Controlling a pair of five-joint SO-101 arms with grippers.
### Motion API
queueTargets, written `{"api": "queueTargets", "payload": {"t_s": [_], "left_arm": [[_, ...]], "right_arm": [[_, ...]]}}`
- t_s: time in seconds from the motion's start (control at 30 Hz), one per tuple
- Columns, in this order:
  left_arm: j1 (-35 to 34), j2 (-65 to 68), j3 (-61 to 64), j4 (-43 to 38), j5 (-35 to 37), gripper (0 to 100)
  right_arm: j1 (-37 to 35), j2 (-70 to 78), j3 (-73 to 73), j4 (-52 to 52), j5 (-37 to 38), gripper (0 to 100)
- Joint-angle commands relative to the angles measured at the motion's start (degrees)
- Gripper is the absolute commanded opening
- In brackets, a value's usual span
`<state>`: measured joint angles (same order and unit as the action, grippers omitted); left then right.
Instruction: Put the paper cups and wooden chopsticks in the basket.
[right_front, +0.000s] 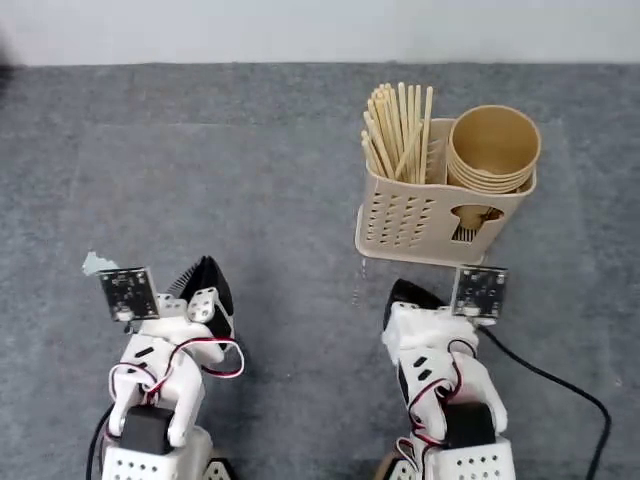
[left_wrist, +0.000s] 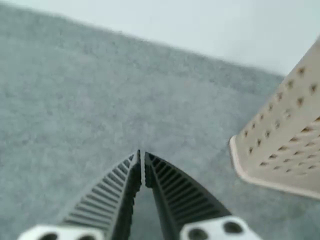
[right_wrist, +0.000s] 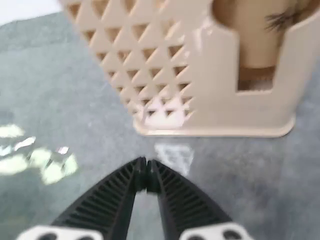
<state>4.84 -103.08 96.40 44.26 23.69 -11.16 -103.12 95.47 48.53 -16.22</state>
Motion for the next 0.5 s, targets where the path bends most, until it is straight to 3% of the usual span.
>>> {"api": "queueTargets", "payload": {"t_s": [0.0,0.33,0.47], "left_arm": [[-0.5,-0.8,0.1,1.1,-0.7,1],[-0.4,-0.5,0.1,12.7,-0.7,1],[-0.4,-0.5,0.1,16.7,-5.8,1]], "right_arm": [[-2.0,-0.6,1.0,0.8,1.1,0.8],[-2.1,-0.3,1.0,6.6,0.9,0.8],[-1.7,-0.3,1.0,11.7,1.1,0.8]]}}
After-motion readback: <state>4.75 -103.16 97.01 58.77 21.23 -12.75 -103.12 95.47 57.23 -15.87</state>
